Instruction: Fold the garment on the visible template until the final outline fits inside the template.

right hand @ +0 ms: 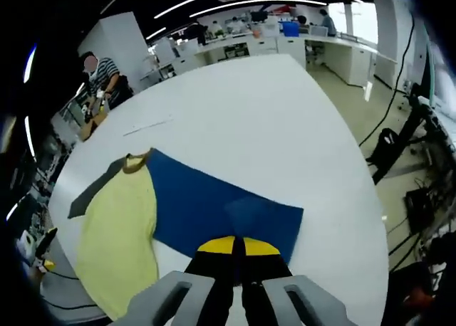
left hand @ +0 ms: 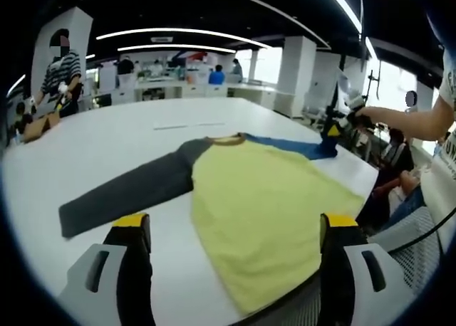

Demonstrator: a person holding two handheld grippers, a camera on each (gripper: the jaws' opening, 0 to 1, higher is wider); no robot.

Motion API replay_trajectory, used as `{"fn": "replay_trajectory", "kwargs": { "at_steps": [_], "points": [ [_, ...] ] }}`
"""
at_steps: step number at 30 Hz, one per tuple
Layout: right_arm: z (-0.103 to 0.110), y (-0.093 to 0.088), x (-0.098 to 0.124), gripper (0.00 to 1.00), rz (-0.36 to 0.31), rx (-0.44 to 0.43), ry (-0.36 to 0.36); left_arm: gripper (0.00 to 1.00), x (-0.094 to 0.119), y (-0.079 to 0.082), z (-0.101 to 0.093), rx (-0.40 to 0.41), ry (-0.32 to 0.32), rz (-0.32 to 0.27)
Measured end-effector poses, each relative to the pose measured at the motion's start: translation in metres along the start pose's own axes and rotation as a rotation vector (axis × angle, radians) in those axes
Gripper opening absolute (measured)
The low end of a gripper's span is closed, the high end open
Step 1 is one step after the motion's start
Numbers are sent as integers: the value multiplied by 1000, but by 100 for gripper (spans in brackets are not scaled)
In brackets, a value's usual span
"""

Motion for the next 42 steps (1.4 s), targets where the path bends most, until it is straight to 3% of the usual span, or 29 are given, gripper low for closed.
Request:
{"fn": "replay_trajectory", "kwargs": {
  "at_steps": [24, 42],
  "points": [
    [68, 36, -38, 0, -47, 94, 53, 94, -6, 3, -5, -54, -18, 19],
    [124, 62, -60, 0, -60, 102, 141, 94, -4, 3, -5, -53, -13, 19]
  ]
}}
Point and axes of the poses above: the point that each gripper's makers call its tool centre point, and the gripper's own axes: x roughly backward along the fingers, z roughly to its left, y roughly out of its top, the point moved 10 cm from there along x, roughly backward along the fingers, and after that the axes turned 8 degrees about x, right-handed, at the moved point
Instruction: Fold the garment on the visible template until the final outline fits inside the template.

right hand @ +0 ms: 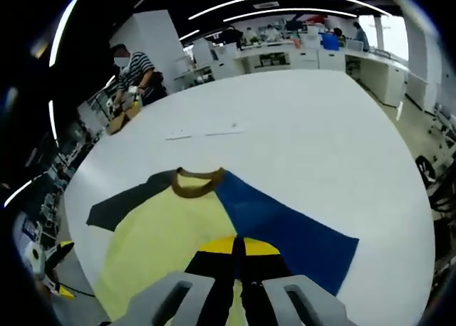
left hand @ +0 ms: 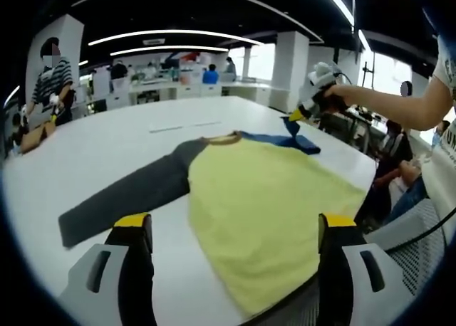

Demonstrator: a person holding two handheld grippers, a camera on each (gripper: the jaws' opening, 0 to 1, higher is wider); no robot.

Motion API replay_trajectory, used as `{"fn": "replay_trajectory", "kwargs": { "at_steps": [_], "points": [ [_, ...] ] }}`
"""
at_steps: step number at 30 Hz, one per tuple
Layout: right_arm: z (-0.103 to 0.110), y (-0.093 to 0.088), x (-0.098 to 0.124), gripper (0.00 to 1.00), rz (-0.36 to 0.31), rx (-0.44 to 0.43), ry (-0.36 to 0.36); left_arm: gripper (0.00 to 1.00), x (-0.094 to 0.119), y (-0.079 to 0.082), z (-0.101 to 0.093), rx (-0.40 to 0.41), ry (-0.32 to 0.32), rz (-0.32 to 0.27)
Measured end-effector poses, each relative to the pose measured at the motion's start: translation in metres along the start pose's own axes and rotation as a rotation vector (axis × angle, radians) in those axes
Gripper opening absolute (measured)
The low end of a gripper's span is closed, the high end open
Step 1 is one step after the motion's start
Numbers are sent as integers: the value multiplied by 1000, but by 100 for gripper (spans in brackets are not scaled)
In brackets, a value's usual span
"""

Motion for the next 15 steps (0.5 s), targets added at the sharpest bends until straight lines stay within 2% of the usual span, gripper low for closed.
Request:
{"fn": "replay_trajectory", "kwargs": {
  "at_steps": [15],
  "points": [
    [41, 9, -23, 0, 36, 19, 54, 94, -1, 0, -2, -16, -11, 8]
  ]
}}
Point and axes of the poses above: the point that each gripper's makers call its tool centre point, and the gripper's own axes: x roughly backward along the fingers, z roughly to its left, y roughly out of its top, the point moved 10 cm from there along x, roughly backward along the fingers, and after that the axes turned 8 degrees about x, right-handed, at the moved point
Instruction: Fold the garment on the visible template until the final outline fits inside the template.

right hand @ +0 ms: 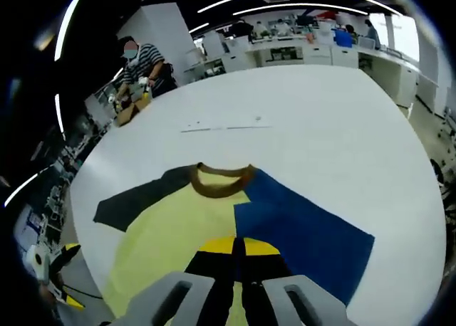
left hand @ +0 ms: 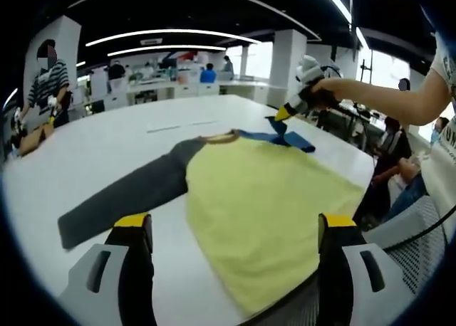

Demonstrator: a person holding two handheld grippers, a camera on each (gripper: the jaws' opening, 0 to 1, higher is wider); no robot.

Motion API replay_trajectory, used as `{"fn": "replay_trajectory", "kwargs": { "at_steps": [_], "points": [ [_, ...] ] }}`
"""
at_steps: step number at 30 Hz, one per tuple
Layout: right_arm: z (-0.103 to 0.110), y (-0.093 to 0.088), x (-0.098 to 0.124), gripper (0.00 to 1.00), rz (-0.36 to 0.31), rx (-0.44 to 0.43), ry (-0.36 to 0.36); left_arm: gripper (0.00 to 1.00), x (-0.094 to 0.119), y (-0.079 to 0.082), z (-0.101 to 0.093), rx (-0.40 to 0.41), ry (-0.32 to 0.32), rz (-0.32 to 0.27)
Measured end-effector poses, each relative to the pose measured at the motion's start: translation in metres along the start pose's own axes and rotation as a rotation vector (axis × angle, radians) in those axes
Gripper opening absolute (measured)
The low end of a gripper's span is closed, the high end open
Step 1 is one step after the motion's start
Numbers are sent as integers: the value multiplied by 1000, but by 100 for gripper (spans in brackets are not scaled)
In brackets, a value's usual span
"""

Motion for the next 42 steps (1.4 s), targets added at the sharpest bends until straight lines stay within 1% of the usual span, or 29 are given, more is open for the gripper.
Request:
{"fn": "replay_trajectory", "kwargs": {
  "at_steps": [4, 5, 7, 9, 15, 26, 34, 42],
  "points": [
    [9, 4, -8, 0, 14, 12, 8, 94, -1, 1, 0, -3, -1, -1],
    [12, 6, -10, 0, 20, 22, 14, 94, -1, 1, 1, -3, -2, -1],
    [18, 8, -14, 0, 26, 68, 23, 94, -1, 1, 1, -4, -2, -2],
    [22, 9, -18, 0, 38, 80, 27, 94, -1, 0, 1, 0, -1, -4],
    [34, 15, -28, 0, 43, 86, 55, 93, -1, -2, 3, 3, -2, 3],
    [64, 25, -44, 0, 64, 144, 102, 93, -2, 0, 7, -3, -2, 4],
    [81, 30, -52, 0, 80, 184, 123, 93, 0, -6, 15, 4, 1, 3],
    [100, 37, -60, 0, 86, 226, 150, 93, 2, -9, 19, 11, 9, -1]
  ]
}}
Point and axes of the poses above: the point that each gripper's makers call its tool centre point, and the gripper's own axes: x roughly backward along the fingers, z roughly to its left, y roughly out of its top, the point moved 10 cm from there along x, roughly backward along the fingers, and after that the axes turned 8 degrees about x, right-handed, at the moved point
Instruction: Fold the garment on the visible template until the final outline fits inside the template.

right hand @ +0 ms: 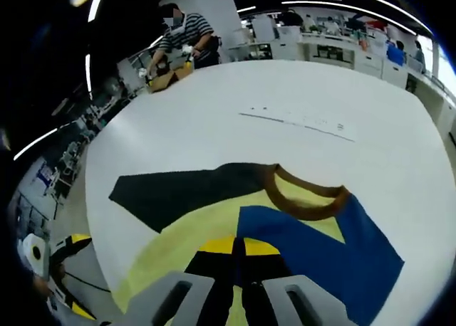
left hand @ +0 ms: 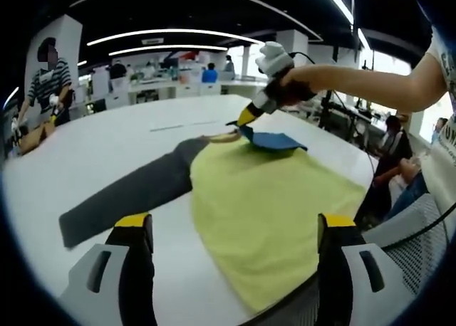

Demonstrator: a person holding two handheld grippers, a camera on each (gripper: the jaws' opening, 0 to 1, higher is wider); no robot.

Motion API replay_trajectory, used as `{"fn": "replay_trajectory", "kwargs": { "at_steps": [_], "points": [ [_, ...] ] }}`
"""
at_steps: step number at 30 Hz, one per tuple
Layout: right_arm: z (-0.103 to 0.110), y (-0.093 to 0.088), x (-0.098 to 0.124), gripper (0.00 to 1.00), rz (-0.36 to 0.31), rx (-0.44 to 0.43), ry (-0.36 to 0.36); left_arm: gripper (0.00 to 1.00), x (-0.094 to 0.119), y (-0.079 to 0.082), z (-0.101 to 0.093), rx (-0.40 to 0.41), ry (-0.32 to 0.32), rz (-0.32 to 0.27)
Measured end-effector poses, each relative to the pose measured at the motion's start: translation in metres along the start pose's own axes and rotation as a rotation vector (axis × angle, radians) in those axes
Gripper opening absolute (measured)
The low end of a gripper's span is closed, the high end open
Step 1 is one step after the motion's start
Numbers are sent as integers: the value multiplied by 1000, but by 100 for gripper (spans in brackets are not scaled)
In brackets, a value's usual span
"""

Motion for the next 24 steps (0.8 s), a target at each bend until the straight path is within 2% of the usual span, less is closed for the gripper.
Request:
{"fn": "replay_trajectory", "kwargs": {
  "at_steps": [5, 15, 24],
  "points": [
    [6, 5, -4, 0, 4, 28, 0, 93, 1, -1, -1, -12, -11, 11],
    [28, 18, -11, 0, -12, 72, 46, 93, 1, -2, -5, -21, -40, 26],
    [43, 22, -19, 0, -6, 127, 69, 92, -1, -1, -8, -25, -49, 23]
  ]
}}
Point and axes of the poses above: the point that each gripper's makers call its tool centre point, and the gripper's own axes: x roughly backward along the fingers, z roughly to its left, y roughly out of its top, the point moved 10 cm from there along x, roughly backward along the fingers, and after that the axes turned 8 degrees about x, right-handed, at the moved point
